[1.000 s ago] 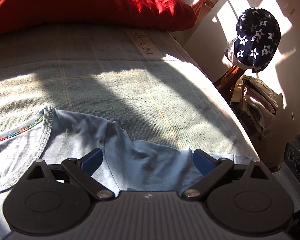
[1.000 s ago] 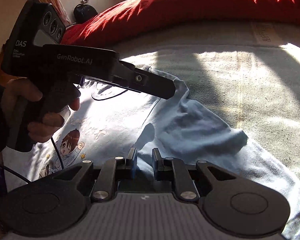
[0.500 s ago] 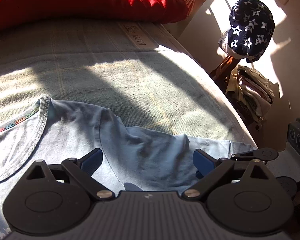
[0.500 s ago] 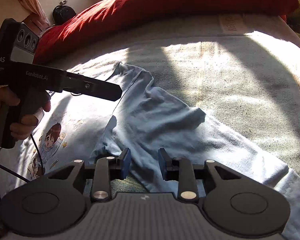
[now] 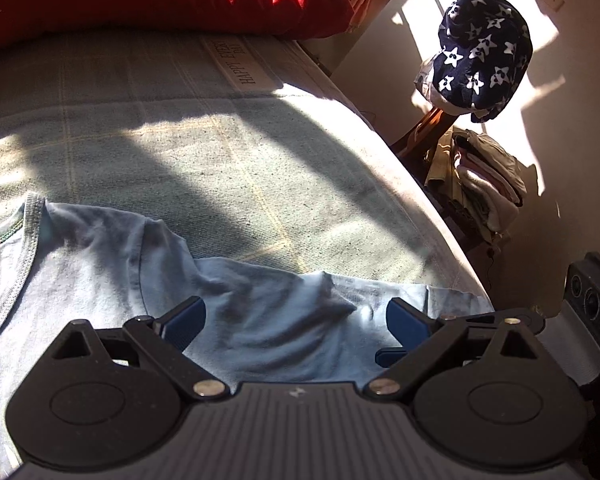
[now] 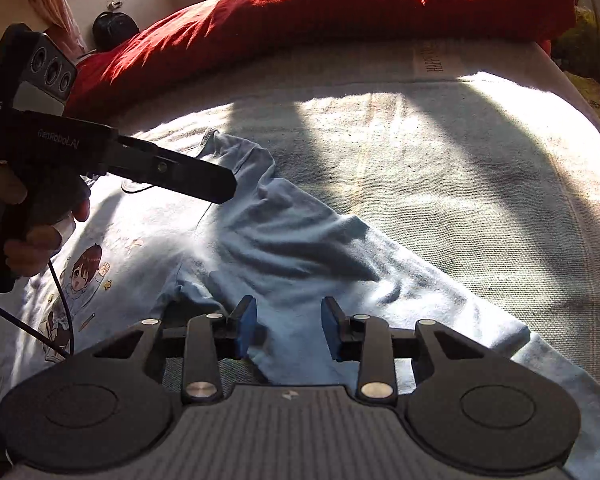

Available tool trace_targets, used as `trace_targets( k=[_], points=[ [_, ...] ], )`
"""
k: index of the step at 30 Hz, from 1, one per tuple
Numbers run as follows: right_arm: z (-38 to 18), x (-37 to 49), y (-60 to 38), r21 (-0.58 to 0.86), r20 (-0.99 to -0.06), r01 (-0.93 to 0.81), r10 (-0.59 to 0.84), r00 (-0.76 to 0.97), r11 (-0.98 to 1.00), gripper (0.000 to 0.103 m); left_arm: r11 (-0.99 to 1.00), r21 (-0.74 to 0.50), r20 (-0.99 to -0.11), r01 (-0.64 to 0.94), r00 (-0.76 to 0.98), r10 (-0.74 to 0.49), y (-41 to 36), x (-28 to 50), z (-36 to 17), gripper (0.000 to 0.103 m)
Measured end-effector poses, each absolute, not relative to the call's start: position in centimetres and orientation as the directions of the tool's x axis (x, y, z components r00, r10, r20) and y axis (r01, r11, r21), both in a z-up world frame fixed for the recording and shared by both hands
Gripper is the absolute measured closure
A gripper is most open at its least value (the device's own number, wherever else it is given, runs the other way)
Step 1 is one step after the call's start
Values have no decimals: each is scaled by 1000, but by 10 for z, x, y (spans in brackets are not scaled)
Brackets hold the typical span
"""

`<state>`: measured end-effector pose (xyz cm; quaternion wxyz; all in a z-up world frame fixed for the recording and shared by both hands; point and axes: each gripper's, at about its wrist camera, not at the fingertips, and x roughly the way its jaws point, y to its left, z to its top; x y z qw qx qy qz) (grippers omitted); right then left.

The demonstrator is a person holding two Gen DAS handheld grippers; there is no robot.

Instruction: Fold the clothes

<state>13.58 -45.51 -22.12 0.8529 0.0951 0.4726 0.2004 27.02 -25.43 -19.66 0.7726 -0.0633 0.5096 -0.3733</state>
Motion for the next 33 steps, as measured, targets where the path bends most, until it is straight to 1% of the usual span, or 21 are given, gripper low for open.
trace_targets(
  k=[2,5,7,10,13,15,17,20,22,24,26,29,32,33],
  points=[
    [-230,130,-443,364,-770,-262,447,455,894,63,707,-484,-744,516,183,-643,-263,269,-200,7],
    [-245,123,-448,327,-803,-207,386,454,922,64,686,-483,-749,544,149,-646,-277,264,-203,7],
    [-245,114,-469,333,-805,-148,362,470,931,64,671,-470,-755,573,133,-642,-285,260,-203,7],
    [-240,99,-500,350,-812,-60,335,477,935,64,644,-485,-752,592,94,-653,-297,255,-203,7],
    [-225,86,-525,352,-797,12,293,527,936,59,608,-502,-747,616,45,-663,-315,251,-204,7],
    [-220,82,-536,279,-806,62,198,558,958,58,590,-496,-756,637,19,-655,-327,249,-211,7],
    [-227,82,-551,190,-826,118,93,555,975,58,577,-483,-768,658,-1,-640,-340,248,-221,7],
    [-244,77,-575,108,-853,187,-6,523,976,58,577,-411,-800,706,24,-599,-359,251,-241,7],
    [-245,68,-591,108,-842,201,-18,539,974,58,562,-379,-798,735,48,-601,-371,255,-241,4],
    [-245,61,-605,49,-848,245,-89,523,968,55,563,-360,-802,744,63,-595,-383,262,-240,4],
    [-244,54,-623,66,-856,310,-106,506,949,52,572,-359,-802,738,70,-594,-390,268,-235,4],
    [-232,45,-633,86,-850,356,-119,514,931,52,545,-359,-784,757,72,-617,-394,265,-215,4],
    [-225,41,-631,220,-827,330,-4,562,918,51,503,-363,-767,784,55,-640,-393,250,-198,4],
    [-229,42,-629,236,-832,324,19,554,916,51,493,-370,-766,788,41,-641,-394,244,-197,4]
  ],
)
